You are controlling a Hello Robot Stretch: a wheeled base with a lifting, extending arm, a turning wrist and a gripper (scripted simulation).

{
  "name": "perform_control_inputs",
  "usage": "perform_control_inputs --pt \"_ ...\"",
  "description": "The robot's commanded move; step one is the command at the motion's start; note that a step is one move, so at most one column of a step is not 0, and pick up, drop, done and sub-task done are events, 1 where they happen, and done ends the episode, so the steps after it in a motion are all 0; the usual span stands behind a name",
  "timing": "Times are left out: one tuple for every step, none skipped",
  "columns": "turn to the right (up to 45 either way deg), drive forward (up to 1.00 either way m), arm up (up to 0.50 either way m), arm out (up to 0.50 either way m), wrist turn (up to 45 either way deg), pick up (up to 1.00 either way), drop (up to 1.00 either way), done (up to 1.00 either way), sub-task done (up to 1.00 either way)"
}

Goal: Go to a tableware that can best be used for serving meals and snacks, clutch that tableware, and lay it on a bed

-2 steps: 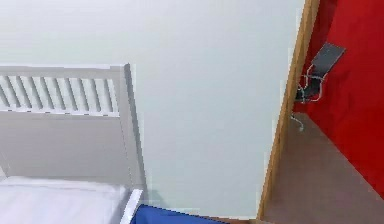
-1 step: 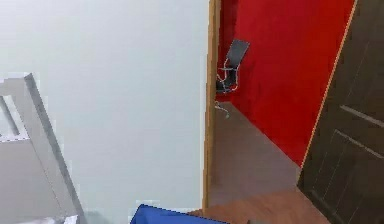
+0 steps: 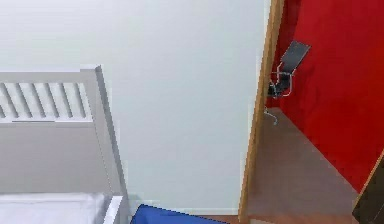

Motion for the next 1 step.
perform_control_inputs --pt "-3.0 0.00 0.00 0.00 0.0 0.00 0.00 0.00 0.00"
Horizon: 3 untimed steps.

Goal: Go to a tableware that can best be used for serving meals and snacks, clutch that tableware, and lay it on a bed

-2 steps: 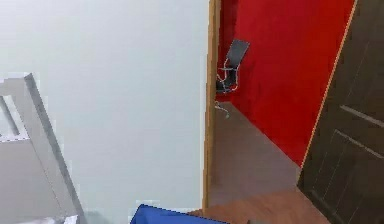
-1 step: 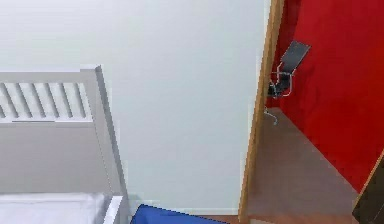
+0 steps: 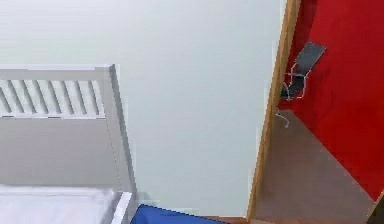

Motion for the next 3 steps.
perform_control_inputs --pt "-45.0 0.00 0.00 0.00 0.0 0.00 0.00 0.00 0.00" --pt "-42.0 0.00 0.00 0.00 0.0 0.00 0.00 0.00 0.00" --pt "0.0 0.20 0.00 0.00 0.0 0.00 0.00 0.00 0.00"
